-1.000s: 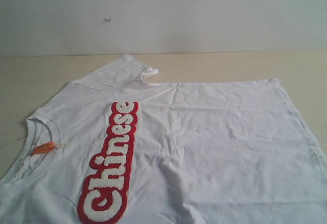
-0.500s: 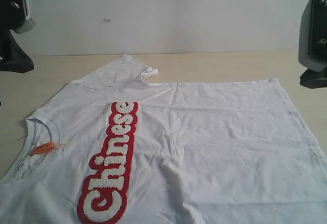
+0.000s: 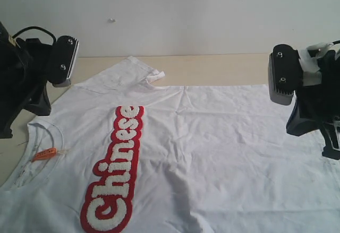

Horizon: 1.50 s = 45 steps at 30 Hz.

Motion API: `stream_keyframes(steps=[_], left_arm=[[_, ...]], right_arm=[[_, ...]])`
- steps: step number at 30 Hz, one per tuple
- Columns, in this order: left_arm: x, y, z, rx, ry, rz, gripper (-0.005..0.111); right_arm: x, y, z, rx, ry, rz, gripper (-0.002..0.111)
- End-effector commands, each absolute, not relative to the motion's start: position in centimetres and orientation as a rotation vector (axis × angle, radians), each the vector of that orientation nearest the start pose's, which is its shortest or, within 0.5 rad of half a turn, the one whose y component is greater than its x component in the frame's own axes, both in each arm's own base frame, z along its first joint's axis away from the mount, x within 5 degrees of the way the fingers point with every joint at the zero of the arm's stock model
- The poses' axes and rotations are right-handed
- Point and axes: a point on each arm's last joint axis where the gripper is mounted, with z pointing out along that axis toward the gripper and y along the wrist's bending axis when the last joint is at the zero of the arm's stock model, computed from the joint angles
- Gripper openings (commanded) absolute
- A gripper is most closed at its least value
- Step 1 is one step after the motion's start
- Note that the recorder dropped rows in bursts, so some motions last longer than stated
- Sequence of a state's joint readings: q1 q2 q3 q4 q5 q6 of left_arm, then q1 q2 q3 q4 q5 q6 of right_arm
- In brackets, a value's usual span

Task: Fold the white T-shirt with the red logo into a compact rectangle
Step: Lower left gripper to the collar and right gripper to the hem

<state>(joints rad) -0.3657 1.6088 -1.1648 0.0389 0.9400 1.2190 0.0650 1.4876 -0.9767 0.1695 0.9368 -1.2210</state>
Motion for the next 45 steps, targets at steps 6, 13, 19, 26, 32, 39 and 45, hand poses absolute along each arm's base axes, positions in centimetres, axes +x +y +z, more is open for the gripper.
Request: stream_keyframes(steps=[6,13,19,26,32,39,45], left_arm=[[29.7,-11.3,23.1,-2.377,-2.304,-0.160,0.003],[29.0,-11.1,21.9,-2.355,-2.282,-0.133,0.067],[29.1,-11.1,21.4,-2.319,-2.377,-0.156,0.105],[29.1,-11.1,21.3,-2.323,-2.371,-0.156,0.105],[29.1,-11.1,21.3,-2.323,-2.371,-0.156,0.105],[29.3,-11.1,21.3,-2.414,-2.299,-0.182,0.105],[29.9,-9.5,19.9,-2.430,-2.167,-0.146,0.105]], right_arm=[[27.7,3.3,22.5,-1.649,2.394,0.060,0.000],[28.0,3.4,22.6,-1.629,2.379,0.043,0.029],[28.0,3.5,22.5,-1.665,2.350,0.057,0.085],[28.6,3.7,22.4,-1.612,2.326,0.045,0.101],[29.3,3.7,22.6,-1.506,2.305,-0.009,0.101],[28.8,2.8,21.5,-1.724,2.345,-0.059,0.101],[28.8,1.8,19.2,-1.932,2.426,-0.081,0.101]])
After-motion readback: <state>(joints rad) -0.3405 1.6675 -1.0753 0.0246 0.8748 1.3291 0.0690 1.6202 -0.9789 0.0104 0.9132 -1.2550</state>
